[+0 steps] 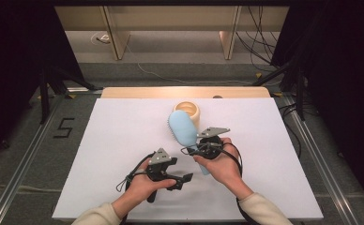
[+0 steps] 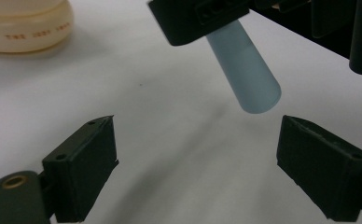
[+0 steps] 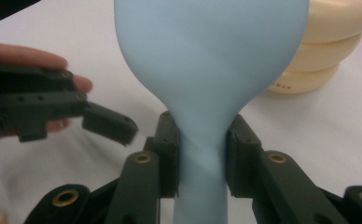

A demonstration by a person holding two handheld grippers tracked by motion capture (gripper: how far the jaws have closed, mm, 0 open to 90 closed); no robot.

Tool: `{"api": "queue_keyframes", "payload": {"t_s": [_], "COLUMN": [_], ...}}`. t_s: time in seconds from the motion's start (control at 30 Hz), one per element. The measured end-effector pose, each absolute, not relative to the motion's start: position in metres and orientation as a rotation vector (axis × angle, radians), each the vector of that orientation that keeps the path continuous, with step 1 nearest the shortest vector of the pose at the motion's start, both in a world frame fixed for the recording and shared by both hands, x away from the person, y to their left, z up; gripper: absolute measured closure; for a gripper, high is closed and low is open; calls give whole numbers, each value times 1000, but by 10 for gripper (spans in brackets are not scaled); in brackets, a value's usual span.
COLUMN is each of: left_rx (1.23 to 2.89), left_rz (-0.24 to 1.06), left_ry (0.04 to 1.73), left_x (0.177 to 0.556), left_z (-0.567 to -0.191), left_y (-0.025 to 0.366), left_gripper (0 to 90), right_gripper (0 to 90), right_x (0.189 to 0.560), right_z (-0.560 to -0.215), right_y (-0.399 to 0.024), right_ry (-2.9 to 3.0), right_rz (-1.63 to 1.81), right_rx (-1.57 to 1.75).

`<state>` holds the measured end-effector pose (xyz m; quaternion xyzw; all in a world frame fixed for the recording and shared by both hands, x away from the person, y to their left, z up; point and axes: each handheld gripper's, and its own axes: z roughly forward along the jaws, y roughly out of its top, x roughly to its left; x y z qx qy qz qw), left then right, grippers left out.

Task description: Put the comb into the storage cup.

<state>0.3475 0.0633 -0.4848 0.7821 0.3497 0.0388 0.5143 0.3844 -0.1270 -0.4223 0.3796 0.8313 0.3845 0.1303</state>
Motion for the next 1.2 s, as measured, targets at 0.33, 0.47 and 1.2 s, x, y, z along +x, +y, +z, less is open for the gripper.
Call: {"api": "queue_keyframes", "payload": {"t_s": [0.33, 0.47, 1.2], "left_rx": [1822, 1796, 1779], "left_rz": [68, 52, 80], "left_ry": [840, 849, 836], "left_x": [350, 351, 354], "left_z": [-486, -486, -491], "left_y": [45, 43, 31], "left_gripper": [156, 153, 193], "right_gripper": [705, 705, 705], "right_x": [385, 385, 384], "right_z": [-422, -423, -425], "right_y": [-126, -126, -121], "right_ry": [2391, 2392, 2385], "right_rz": [1138, 1138, 1151], "right_rx": [1115, 1115, 1108]}}
